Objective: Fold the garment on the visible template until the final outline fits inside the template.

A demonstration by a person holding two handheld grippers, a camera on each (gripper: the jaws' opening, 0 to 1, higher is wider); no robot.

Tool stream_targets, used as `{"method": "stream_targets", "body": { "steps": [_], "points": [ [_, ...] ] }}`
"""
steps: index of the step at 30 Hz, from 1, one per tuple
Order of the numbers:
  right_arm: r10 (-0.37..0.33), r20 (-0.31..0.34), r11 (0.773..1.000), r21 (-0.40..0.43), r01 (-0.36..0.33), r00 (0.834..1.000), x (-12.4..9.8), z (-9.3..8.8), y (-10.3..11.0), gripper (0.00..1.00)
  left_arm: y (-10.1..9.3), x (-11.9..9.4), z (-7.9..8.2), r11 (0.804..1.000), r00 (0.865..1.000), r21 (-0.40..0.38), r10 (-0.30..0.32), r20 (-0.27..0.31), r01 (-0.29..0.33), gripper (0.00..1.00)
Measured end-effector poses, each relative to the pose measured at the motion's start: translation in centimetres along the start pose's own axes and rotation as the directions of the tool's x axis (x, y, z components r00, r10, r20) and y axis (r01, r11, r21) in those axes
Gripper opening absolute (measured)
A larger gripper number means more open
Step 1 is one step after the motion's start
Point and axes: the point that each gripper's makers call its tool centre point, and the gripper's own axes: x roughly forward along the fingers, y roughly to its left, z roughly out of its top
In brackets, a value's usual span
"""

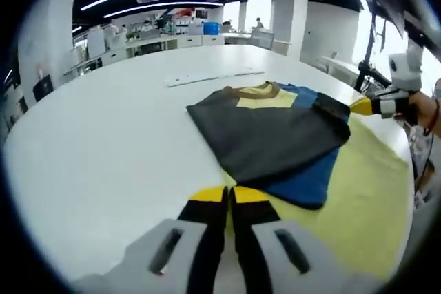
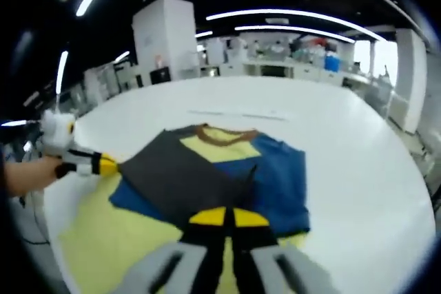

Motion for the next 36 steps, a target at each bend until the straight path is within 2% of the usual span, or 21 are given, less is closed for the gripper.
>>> {"method": "stream_targets", "body": {
  "steps": [9, 14, 26, 29, 31, 32, 34, 36],
  "points": [
    [-0.059, -0.032, 0.998, 0.028, 0.06, 0.998, -2.7, -3.0, -1.4, 0.0, 0.1, 0.0, 0.0, 0.997, 1.0, -0.071, 0.0, 0.02, 0.002, 0.0],
    [-0.086, -0.05, 0.994, 0.06, 0.089, 0.995, -3.3, -4.3, -2.0, 0.0, 0.5, 0.0, -0.1, 0.996, 1.0, -0.086, 0.003, 0.019, -0.001, 0.0],
    [-0.096, -0.07, 0.991, 0.083, 0.101, 0.993, -3.1, -5.4, -1.9, 0.0, 0.6, -0.1, -0.3, 0.993, 1.0, -0.119, 0.026, 0.017, -0.024, 0.0],
    [-0.09, -0.1, 0.995, 0.04, 0.094, 0.991, -3.4, -6.0, -1.8, 0.0, 0.6, -0.1, -0.4, 0.992, 0.999, -0.126, 0.03, 0.016, -0.028, 0.0],
    [-0.075, -0.09, 0.996, 0.04, 0.078, 0.993, -3.7, -5.9, -1.8, 0.0, 0.7, -0.1, -0.2, 0.994, 0.999, -0.111, 0.026, 0.026, -0.023, 0.0],
    [-0.065, -0.083, 0.997, 0.044, 0.069, 0.994, -3.8, -5.7, -1.7, 0.01, 0.7, -0.1, -0.1, 0.996, 0.999, -0.088, 0.025, 0.029, -0.023, 0.01],
    [-0.042, -0.077, 0.998, 0.042, 0.045, 0.996, -4.0, -5.5, -1.7, 0.1, 0.9, -0.4, 0.0, 0.999, 0.999, -0.035, 0.039, 0.019, -0.039, 0.06],
    [-0.018, -0.046, 0.998, 0.055, 0.021, 0.999, -4.3, -4.9, -1.2, 0.21, 0.8, -0.6, 0.3, 0.999, 0.999, -0.035, 0.037, 0.028, -0.036, 0.13]
  ]
}}
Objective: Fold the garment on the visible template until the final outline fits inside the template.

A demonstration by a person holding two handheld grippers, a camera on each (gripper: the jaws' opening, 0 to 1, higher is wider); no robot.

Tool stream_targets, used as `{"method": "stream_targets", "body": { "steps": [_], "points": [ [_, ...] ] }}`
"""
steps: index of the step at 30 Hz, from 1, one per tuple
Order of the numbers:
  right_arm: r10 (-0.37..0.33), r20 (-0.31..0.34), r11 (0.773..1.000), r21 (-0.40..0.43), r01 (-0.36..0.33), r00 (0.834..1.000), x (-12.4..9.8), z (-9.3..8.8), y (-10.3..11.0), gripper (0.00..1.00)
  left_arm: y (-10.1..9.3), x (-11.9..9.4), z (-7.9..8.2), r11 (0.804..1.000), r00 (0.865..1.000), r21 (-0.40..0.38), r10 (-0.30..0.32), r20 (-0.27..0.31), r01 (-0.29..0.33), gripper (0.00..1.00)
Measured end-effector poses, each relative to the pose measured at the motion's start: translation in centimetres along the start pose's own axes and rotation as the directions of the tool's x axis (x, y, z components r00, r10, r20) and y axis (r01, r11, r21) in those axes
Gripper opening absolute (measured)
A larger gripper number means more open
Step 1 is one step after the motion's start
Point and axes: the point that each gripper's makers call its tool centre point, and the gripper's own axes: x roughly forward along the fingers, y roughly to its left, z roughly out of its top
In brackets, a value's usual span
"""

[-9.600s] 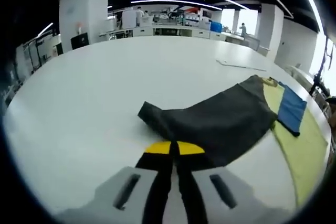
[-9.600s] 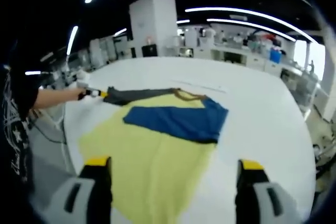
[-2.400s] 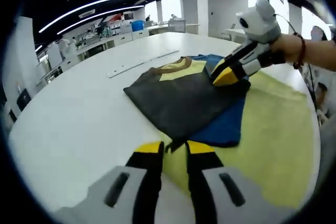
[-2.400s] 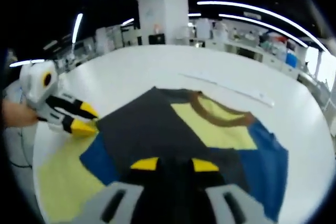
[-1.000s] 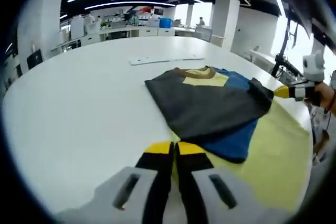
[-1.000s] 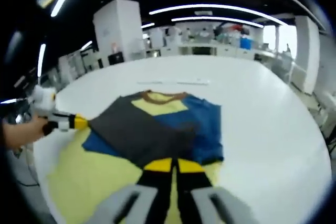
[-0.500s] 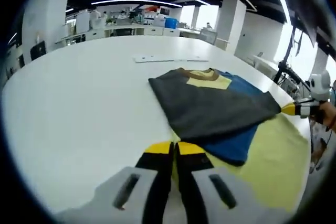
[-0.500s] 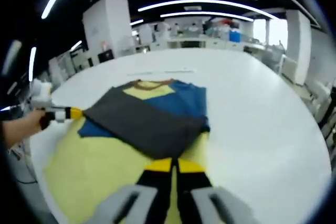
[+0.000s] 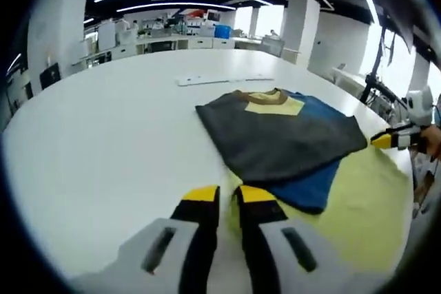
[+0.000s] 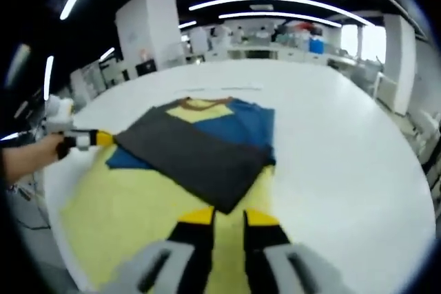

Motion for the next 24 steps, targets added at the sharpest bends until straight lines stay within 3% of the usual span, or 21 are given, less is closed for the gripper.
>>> {"method": "stream_targets", "body": {
  "steps": [5, 11, 20, 24],
  "points": [
    [0.12, 0.013, 0.992, 0.038, -0.12, 0.993, 0.0, 0.7, 1.2, 0.58, -0.2, -1.1, 1.2, 1.0, 0.999, -0.006, -0.019, 0.048, 0.019, 0.33],
    [0.254, -0.004, 0.966, -0.041, -0.254, 0.967, -1.0, 1.2, 3.1, 0.81, -1.3, -2.8, 2.3, 0.996, 0.994, 0.06, -0.071, 0.087, 0.065, 0.54],
    [0.357, -0.063, 0.91, -0.2, -0.363, 0.932, -3.7, 1.3, 4.6, 0.96, -4.4, -5.8, 2.5, 0.98, 0.984, 0.148, -0.151, 0.095, 0.136, 0.9],
    [0.384, -0.122, 0.879, -0.256, -0.402, 0.915, -4.8, 0.5, 4.7, 0.99, -5.9, -7.4, 2.2, 0.97, 0.978, 0.17, -0.189, 0.086, 0.173, 0.94]
  ]
}}
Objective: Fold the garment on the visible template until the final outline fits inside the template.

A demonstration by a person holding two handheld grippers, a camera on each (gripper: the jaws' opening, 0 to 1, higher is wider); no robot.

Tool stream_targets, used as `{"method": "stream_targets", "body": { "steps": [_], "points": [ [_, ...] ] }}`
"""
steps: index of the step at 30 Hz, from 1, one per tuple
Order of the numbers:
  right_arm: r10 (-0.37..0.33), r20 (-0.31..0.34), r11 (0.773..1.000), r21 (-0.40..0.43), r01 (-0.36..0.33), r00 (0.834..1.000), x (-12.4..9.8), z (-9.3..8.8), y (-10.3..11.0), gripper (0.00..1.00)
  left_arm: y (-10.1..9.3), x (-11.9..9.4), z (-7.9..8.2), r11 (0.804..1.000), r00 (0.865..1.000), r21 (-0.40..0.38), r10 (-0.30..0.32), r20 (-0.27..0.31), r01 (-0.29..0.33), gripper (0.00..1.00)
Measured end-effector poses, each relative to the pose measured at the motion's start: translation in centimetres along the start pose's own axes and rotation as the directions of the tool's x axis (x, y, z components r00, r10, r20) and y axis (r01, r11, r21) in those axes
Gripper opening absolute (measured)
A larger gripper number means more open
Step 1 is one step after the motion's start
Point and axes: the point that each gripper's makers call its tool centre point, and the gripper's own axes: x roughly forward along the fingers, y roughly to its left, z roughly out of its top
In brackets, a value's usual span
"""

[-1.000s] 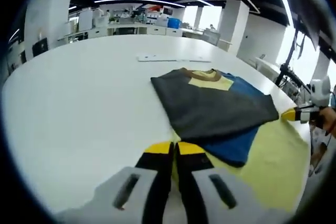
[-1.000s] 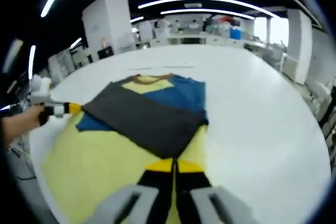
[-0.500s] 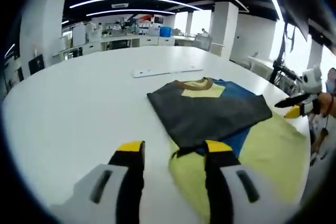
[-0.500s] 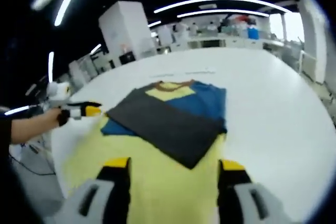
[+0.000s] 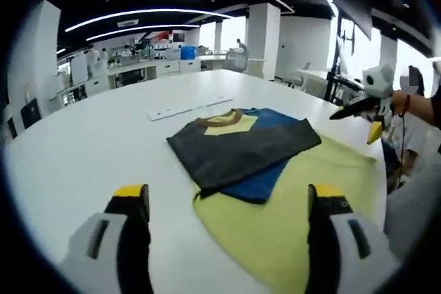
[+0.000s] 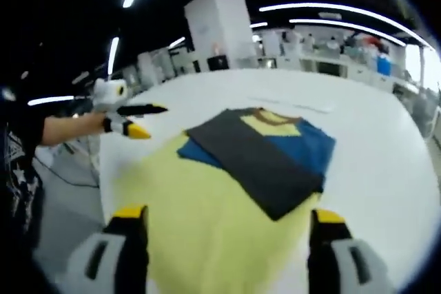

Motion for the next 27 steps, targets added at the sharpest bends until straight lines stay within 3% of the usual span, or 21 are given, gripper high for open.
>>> {"method": "stream_targets", "body": {
  "steps": [8, 14, 19, 27],
  "points": [
    [0.078, -0.098, 0.991, -0.104, -0.088, 0.992, -1.5, -2.1, 2.2, 0.99, -3.6, -2.3, -1.0, 0.995, 0.996, 0.055, -0.082, -0.031, 0.084, 0.99],
    [0.104, -0.141, 0.983, -0.138, -0.124, 0.984, -2.2, -3.5, 3.0, 0.97, -5.5, -3.7, -2.1, 0.987, 0.989, 0.087, -0.131, -0.067, 0.136, 0.99],
    [0.131, -0.175, 0.977, -0.143, -0.156, 0.976, -2.7, -5.1, 3.8, 0.89, -6.5, -4.7, -3.3, 0.982, 0.983, 0.098, -0.155, -0.095, 0.164, 0.95],
    [0.129, -0.199, 0.968, -0.187, -0.167, 0.971, -2.8, -6.7, 4.5, 0.86, -8.4, -5.4, -5.8, 0.971, 0.972, 0.132, -0.181, -0.15, 0.201, 0.88]
  ]
}}
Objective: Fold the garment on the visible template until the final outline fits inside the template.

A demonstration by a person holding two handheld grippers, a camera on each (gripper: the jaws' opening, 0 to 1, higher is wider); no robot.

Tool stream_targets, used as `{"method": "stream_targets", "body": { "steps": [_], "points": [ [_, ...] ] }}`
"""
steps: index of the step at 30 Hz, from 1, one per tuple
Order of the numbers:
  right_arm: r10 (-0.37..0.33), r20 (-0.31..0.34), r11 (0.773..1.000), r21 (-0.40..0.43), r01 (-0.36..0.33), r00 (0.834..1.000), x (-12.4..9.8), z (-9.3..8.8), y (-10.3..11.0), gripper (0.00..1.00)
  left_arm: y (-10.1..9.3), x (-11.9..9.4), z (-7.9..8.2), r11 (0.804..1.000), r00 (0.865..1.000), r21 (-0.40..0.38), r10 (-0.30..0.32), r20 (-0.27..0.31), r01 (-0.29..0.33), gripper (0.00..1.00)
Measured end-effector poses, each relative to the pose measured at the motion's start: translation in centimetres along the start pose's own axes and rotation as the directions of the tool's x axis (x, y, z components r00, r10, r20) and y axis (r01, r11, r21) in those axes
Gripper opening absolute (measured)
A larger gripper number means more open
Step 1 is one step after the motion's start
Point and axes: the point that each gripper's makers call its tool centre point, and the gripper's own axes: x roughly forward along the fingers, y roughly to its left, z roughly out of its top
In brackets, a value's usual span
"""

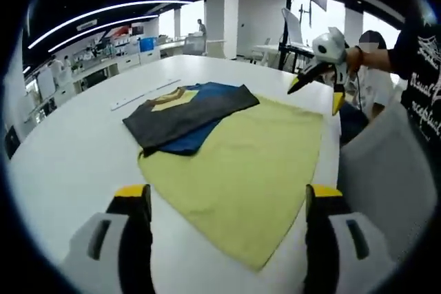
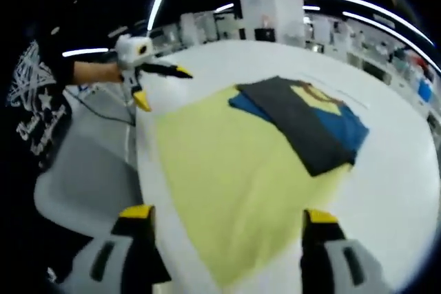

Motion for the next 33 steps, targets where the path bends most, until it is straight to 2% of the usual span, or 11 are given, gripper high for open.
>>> {"method": "stream_targets", "body": {
  "steps": [4, 10, 15, 19, 26, 28, 33],
  "points": [
    [-0.021, -0.051, 0.999, -0.048, 0.019, 0.999, 0.5, -1.6, -0.4, 0.79, -1.1, 0.1, -0.4, 1.0, 1.0, 0.023, -0.018, 0.004, 0.018, 0.84],
    [-0.006, -0.11, 0.995, -0.096, -0.005, 0.994, 0.9, -3.7, -0.2, 0.71, -2.1, 0.5, -2.4, 0.994, 0.997, 0.101, -0.039, -0.065, 0.046, 0.77],
    [-0.019, -0.141, 0.993, -0.119, 0.002, 0.99, 0.8, -4.5, -0.3, 0.65, -2.3, 0.6, -4.1, 0.987, 0.992, 0.148, -0.039, -0.124, 0.057, 0.69],
    [-0.027, -0.162, 0.992, -0.13, 0.006, 0.986, 0.9, -4.9, -0.5, 0.61, -2.2, 0.7, -5.2, 0.986, 0.987, 0.153, -0.046, -0.154, 0.069, 0.65],
    [-0.045, -0.2, 0.984, -0.18, 0.008, 0.979, 1.0, -5.4, -0.8, 0.58, -2.2, 0.7, -6.1, 0.982, 0.979, 0.167, -0.06, -0.196, 0.094, 0.57],
    [-0.047, -0.208, 0.982, -0.191, 0.006, 0.977, 1.1, -5.4, -0.9, 0.56, -1.9, 0.7, -6.3, 0.986, 0.978, 0.133, -0.069, -0.197, 0.096, 0.56],
    [-0.046, -0.219, 0.979, -0.204, 0.0, 0.975, 1.2, -5.5, -1.2, 0.55, -2.0, 0.8, -6.4, 0.986, 0.975, 0.115, -0.099, -0.198, 0.123, 0.53]
  ]
}}
